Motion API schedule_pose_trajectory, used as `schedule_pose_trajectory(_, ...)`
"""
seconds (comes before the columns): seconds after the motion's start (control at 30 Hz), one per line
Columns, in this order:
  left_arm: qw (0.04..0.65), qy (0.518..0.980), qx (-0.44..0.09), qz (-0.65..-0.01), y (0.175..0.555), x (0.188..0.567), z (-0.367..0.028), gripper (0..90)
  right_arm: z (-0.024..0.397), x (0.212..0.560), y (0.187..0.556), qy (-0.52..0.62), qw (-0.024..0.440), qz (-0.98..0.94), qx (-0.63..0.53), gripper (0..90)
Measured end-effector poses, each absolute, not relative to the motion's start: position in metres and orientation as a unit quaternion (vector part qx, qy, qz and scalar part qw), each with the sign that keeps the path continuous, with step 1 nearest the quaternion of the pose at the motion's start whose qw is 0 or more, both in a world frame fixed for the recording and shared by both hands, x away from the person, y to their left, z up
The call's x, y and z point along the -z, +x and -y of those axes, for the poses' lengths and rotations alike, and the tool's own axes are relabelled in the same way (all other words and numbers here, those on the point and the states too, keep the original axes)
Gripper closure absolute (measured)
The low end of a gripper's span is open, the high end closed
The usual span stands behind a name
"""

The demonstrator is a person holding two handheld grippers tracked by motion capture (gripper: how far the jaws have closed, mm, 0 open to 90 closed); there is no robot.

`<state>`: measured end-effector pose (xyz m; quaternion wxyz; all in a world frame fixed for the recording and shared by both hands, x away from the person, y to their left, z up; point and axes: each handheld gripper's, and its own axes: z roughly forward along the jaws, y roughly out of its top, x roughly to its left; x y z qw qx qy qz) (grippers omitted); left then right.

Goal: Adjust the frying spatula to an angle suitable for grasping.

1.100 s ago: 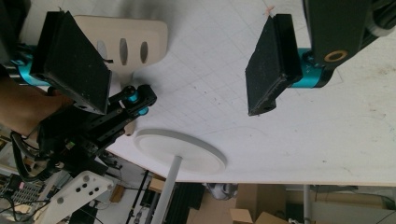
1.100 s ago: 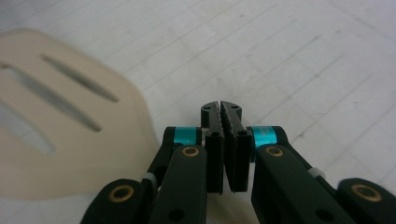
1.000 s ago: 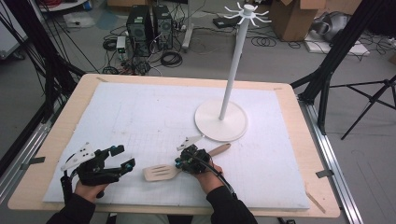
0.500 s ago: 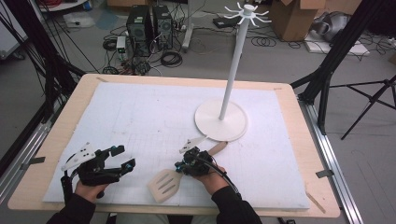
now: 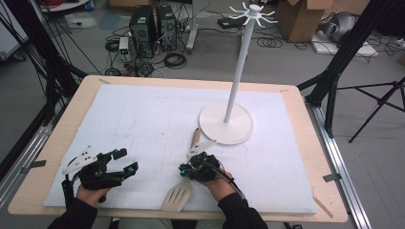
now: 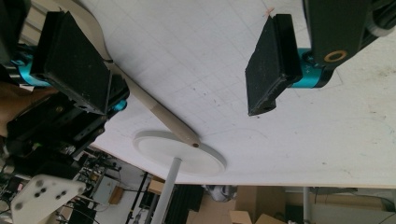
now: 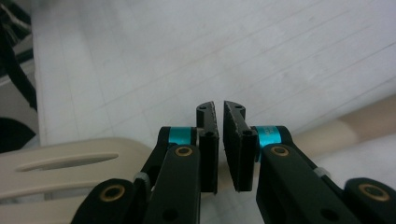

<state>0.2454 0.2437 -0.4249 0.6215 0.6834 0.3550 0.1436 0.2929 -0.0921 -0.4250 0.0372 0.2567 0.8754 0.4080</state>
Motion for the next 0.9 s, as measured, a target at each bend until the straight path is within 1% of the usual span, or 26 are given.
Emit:
schedule_pose_trajectory(0.03, 0.621, 0.684, -0.143, -0.355, 0.245, 0.425, -0.244, 23.0, 0.092, 0.425, 0.293, 0.257, 0.037, -0.875, -0.408, 81.0)
schedule_pose_trajectory(0.07, 0.622, 0.684, -0.143, -0.355, 0.245, 0.425, -0.244, 23.0, 0.097, 0.422, 0.292, 0.261, 0.045, -0.869, -0.417, 78.6)
schedule_pose_trajectory(0.1, 0.622, 0.683, -0.143, -0.355, 0.245, 0.425, -0.244, 22.9, 0.109, 0.415, 0.29, 0.274, 0.065, -0.858, -0.43, 74.7)
schedule_pose_trajectory(0.13, 0.621, 0.684, -0.143, -0.355, 0.245, 0.425, -0.244, 22.9, 0.109, 0.415, 0.29, 0.274, 0.065, -0.858, -0.43, 74.7)
schedule_pose_trajectory(0.17, 0.622, 0.684, -0.143, -0.355, 0.245, 0.425, -0.244, 23.0, 0.116, 0.412, 0.288, 0.282, 0.078, -0.852, -0.435, 69.0)
schedule_pose_trajectory(0.2, 0.622, 0.683, -0.144, -0.355, 0.245, 0.425, -0.243, 23.0, 0.134, 0.407, 0.285, 0.308, 0.108, -0.838, -0.438, 56.8)
schedule_pose_trajectory(0.23, 0.622, 0.683, -0.144, -0.355, 0.245, 0.425, -0.243, 23.0, 0.134, 0.407, 0.285, 0.308, 0.108, -0.838, -0.438, 56.8)
schedule_pose_trajectory(0.27, 0.621, 0.683, -0.145, -0.357, 0.245, 0.425, -0.243, 23.0, 0.154, 0.403, 0.281, 0.333, 0.138, -0.824, -0.437, 46.1)
schedule_pose_trajectory(0.33, 0.622, 0.681, -0.143, -0.358, 0.245, 0.425, -0.243, 23.0, 0.175, 0.4, 0.276, 0.358, 0.168, -0.811, -0.432, 38.2)
schedule_pose_trajectory(0.37, 0.622, 0.681, -0.144, -0.358, 0.245, 0.425, -0.242, 23.0, 0.175, 0.4, 0.276, 0.358, 0.168, -0.811, -0.432, 38.2)
schedule_pose_trajectory(0.4, 0.62, 0.682, -0.146, -0.359, 0.245, 0.425, -0.242, 23.0, 0.198, 0.399, 0.271, 0.382, 0.194, -0.795, -0.43, 31.2)
schedule_pose_trajectory(0.43, 0.62, 0.682, -0.146, -0.359, 0.245, 0.425, -0.242, 22.9, 0.209, 0.398, 0.268, 0.393, 0.204, -0.787, -0.429, 29.1)
schedule_pose_trajectory(0.47, 0.619, 0.682, -0.147, -0.359, 0.245, 0.425, -0.242, 22.9, 0.209, 0.398, 0.268, 0.393, 0.204, -0.787, -0.429, 29.1)
schedule_pose_trajectory(0.5, 0.617, 0.682, -0.15, -0.362, 0.245, 0.425, -0.241, 22.9, 0.23, 0.398, 0.262, 0.412, 0.22, -0.776, -0.424, 25.9)
schedule_pose_trajectory(0.53, 0.617, 0.681, -0.151, -0.364, 0.245, 0.425, -0.241, 22.9, 0.241, 0.399, 0.259, 0.418, 0.231, -0.772, -0.42, 25.3)
schedule_pose_trajectory(0.57, 0.617, 0.681, -0.151, -0.364, 0.245, 0.425, -0.241, 23.0, 0.241, 0.399, 0.259, 0.418, 0.231, -0.772, -0.42, 25.3)
schedule_pose_trajectory(0.6, 0.613, 0.683, -0.155, -0.366, 0.245, 0.425, -0.241, 23.0, 0.259, 0.401, 0.252, 0.432, 0.25, -0.763, -0.41, 23.6)
schedule_pose_trajectory(0.63, 0.613, 0.683, -0.155, -0.366, 0.245, 0.425, -0.241, 22.9, 0.259, 0.401, 0.252, 0.432, 0.25, -0.763, -0.41, 23.6)
schedule_pose_trajectory(0.67, 0.612, 0.682, -0.155, -0.368, 0.245, 0.425, -0.24, 22.9, 0.276, 0.405, 0.247, 0.445, 0.261, -0.755, -0.405, 21.1)
schedule_pose_trajectory(0.7, 0.612, 0.682, -0.156, -0.369, 0.244, 0.425, -0.24, 23.0, 0.283, 0.406, 0.245, 0.45, 0.265, -0.752, -0.402, 20.8)
schedule_pose_trajectory(0.8, 0.614, 0.679, -0.156, -0.371, 0.244, 0.424, -0.24, 23.2, 0.295, 0.407, 0.243, 0.461, 0.271, -0.744, -0.401, 19.9)
schedule_pose_trajectory(0.9, 0.615, 0.678, -0.158, -0.37, 0.244, 0.424, -0.24, 23.2, 0.298, 0.406, 0.243, 0.461, 0.275, -0.738, -0.409, 19.6)
